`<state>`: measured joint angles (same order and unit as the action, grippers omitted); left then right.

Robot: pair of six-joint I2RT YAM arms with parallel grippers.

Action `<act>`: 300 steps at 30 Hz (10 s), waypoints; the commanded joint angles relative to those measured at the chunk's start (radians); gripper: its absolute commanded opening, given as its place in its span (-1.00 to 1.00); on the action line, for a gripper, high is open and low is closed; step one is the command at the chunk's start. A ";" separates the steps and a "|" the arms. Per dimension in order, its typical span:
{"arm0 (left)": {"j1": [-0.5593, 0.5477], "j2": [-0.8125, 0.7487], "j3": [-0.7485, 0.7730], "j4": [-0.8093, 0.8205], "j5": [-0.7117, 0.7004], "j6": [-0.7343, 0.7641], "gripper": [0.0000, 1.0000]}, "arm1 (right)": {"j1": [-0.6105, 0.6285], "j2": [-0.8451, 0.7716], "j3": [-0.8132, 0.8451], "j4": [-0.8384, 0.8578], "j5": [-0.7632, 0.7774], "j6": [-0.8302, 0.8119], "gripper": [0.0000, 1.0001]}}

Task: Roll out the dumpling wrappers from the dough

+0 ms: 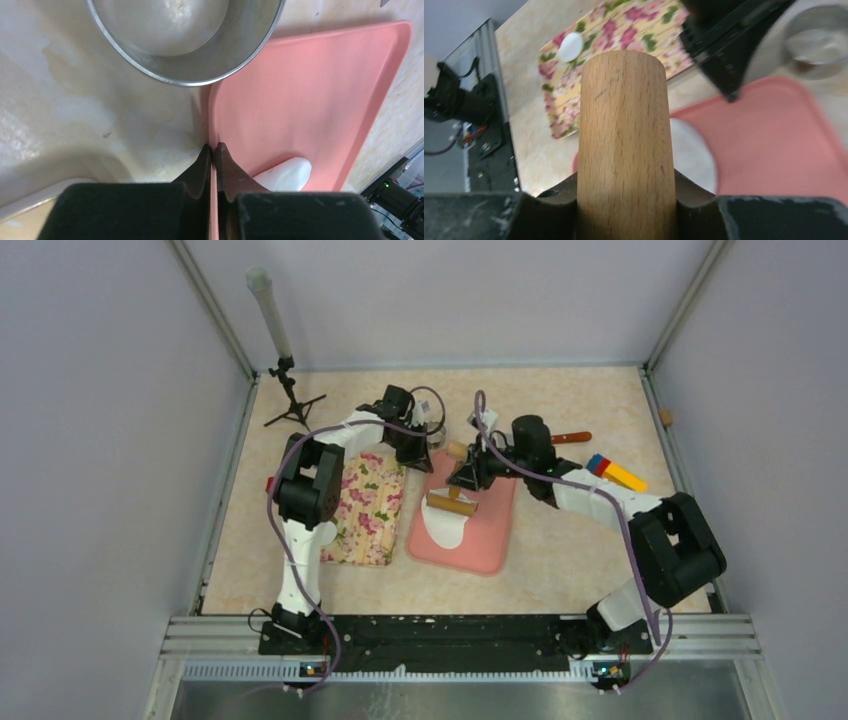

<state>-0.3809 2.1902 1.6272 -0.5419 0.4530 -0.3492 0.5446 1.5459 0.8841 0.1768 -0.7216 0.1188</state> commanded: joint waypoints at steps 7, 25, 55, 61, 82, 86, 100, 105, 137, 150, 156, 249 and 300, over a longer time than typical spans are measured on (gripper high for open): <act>-0.014 0.089 0.104 -0.028 0.098 0.116 -1.00 | -0.064 0.015 -0.086 0.211 0.157 -0.049 -1.00; -0.038 0.121 0.181 -0.108 0.134 0.211 -1.00 | -0.064 0.112 -0.162 0.107 0.175 -0.049 -1.00; -0.038 0.120 0.199 -0.095 0.061 0.149 -1.00 | -0.006 0.071 -0.186 0.038 -0.051 -0.011 -1.00; -0.038 0.118 0.203 -0.096 0.045 0.141 -1.00 | 0.031 0.049 -0.152 -0.002 -0.029 -0.030 -1.00; 0.008 -0.010 0.245 -0.114 0.107 0.158 0.97 | -0.392 -0.381 -0.133 0.011 0.366 0.151 -1.00; 0.029 -0.056 0.311 -0.190 0.157 0.206 0.97 | -0.432 -0.358 -0.198 0.115 0.486 0.179 -1.00; 0.175 -0.374 -0.007 -0.244 -0.067 0.421 0.97 | -0.455 -0.169 -0.219 0.241 0.664 0.221 -0.35; 0.173 -0.272 0.091 -0.226 -0.125 0.386 0.97 | -0.460 -0.168 -0.184 0.132 0.704 0.208 0.13; 0.059 0.243 0.528 -0.094 -0.184 0.131 0.53 | -0.467 -0.618 -0.236 0.011 1.055 -0.233 0.55; 0.057 0.238 0.499 -0.081 -0.191 0.138 0.39 | -0.494 -0.625 -0.248 0.017 1.024 -0.242 0.56; 0.053 0.258 0.508 -0.091 -0.221 0.146 0.28 | -0.493 -0.640 -0.253 0.013 1.003 -0.239 0.55; -0.452 -0.372 -0.420 0.112 -0.369 0.643 -1.00 | -0.493 -0.617 -0.273 0.003 0.853 -0.237 0.50; -0.050 -0.461 -0.473 0.210 0.602 0.362 -1.00 | -0.157 0.051 -0.158 0.355 -0.213 0.341 -1.00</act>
<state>-0.4389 1.7439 1.1622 -0.4255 0.8810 0.0772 0.3668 1.5600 0.6857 0.3660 -0.8215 0.3794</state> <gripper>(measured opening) 0.001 0.002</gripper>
